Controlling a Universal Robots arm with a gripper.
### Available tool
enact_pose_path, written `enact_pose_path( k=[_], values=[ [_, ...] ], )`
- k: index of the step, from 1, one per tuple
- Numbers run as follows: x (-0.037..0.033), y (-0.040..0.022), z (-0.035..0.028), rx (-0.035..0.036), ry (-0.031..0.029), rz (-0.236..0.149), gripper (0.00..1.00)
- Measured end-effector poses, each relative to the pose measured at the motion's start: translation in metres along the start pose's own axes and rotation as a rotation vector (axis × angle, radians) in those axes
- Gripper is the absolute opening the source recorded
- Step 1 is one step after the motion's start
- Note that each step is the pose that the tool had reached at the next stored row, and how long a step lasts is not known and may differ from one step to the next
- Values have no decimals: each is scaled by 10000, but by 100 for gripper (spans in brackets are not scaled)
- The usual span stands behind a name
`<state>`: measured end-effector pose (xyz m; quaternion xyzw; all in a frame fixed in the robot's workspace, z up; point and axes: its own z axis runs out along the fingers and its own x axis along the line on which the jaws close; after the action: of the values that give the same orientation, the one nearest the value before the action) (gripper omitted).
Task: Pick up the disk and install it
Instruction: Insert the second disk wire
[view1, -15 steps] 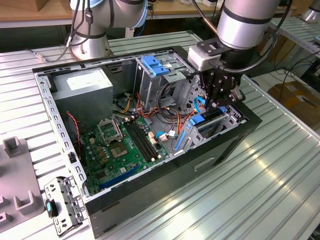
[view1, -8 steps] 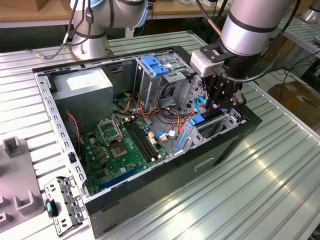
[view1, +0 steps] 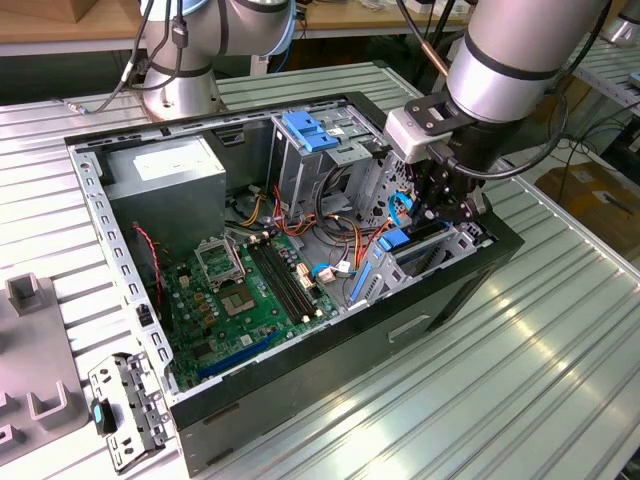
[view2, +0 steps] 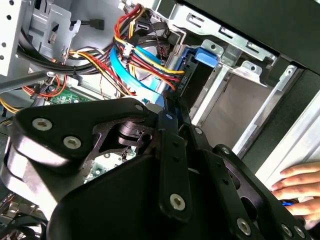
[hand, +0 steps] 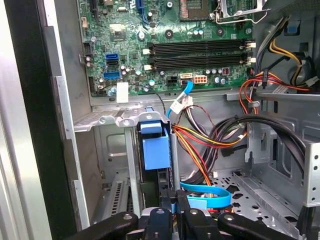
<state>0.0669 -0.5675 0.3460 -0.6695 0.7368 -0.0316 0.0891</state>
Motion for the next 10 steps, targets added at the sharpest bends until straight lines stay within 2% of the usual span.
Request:
enact_pose_path(
  k=[4, 10],
  values=[
    [16, 1, 12, -4, -49, 9, 16],
    [28, 2, 26, -16, -182, 33, 16]
  ],
)
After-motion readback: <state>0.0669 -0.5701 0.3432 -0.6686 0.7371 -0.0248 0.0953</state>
